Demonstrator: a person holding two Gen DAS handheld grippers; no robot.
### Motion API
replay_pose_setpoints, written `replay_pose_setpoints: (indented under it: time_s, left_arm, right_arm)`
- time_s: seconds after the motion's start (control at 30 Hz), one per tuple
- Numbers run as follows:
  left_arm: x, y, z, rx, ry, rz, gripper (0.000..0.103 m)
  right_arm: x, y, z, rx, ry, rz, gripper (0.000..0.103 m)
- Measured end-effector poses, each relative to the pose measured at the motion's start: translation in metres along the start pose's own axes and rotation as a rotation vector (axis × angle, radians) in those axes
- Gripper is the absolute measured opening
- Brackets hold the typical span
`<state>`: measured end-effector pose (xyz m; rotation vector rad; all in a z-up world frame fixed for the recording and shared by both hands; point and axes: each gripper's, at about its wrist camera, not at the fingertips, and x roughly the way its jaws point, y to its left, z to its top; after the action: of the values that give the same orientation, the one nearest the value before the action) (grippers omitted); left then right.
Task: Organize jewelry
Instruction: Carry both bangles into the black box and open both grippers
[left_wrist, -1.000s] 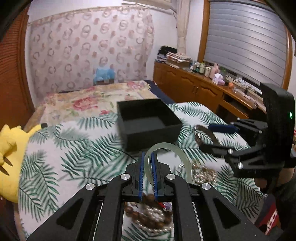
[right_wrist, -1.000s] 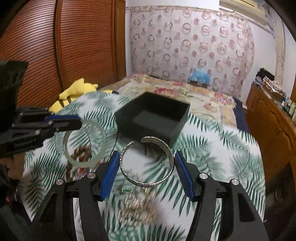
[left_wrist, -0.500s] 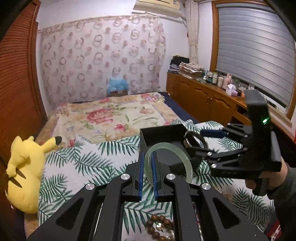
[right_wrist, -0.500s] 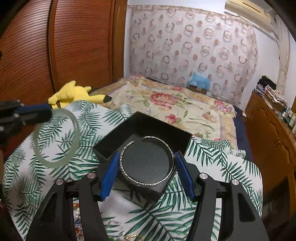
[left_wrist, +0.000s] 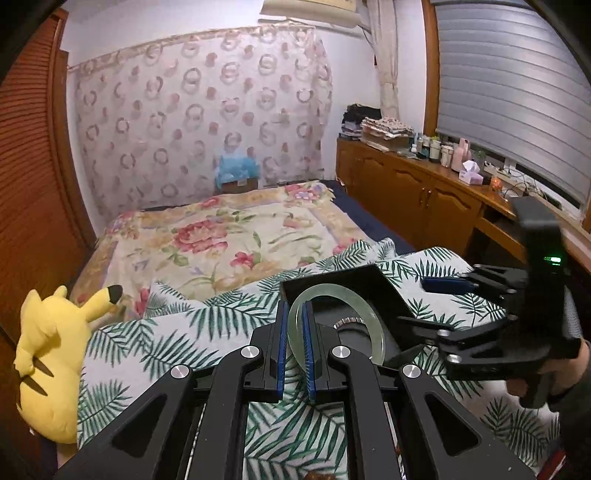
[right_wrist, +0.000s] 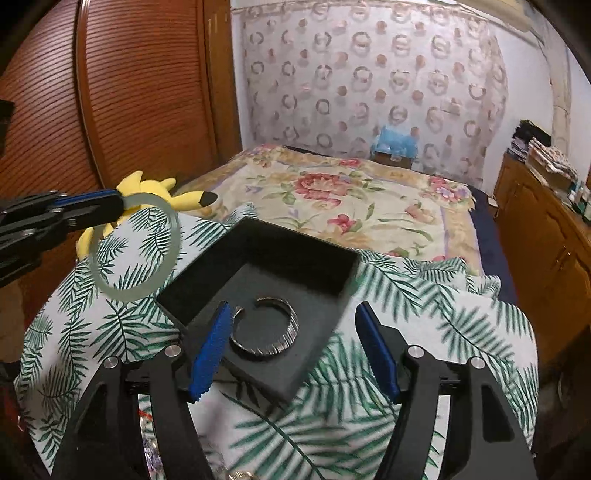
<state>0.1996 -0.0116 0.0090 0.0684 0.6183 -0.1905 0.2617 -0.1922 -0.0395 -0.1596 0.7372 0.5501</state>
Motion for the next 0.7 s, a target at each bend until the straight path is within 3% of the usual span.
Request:
replay_pose_setpoints:
  time_s: [0.4,0.7]
  left_arm:
    - [0.072,-0.018,-0.009,0.025,0.116,0.042,0.007]
    - [0.076,-0.017,-0.016,-0.008,0.157,0.011,0.008]
  right_arm:
    - [-0.032,-0.014,-0.038,0.01,-0.03,-0.02,0.071]
    - [-0.034,-0.011,-0.047,0.015,-0.035,-0.015,0.071]
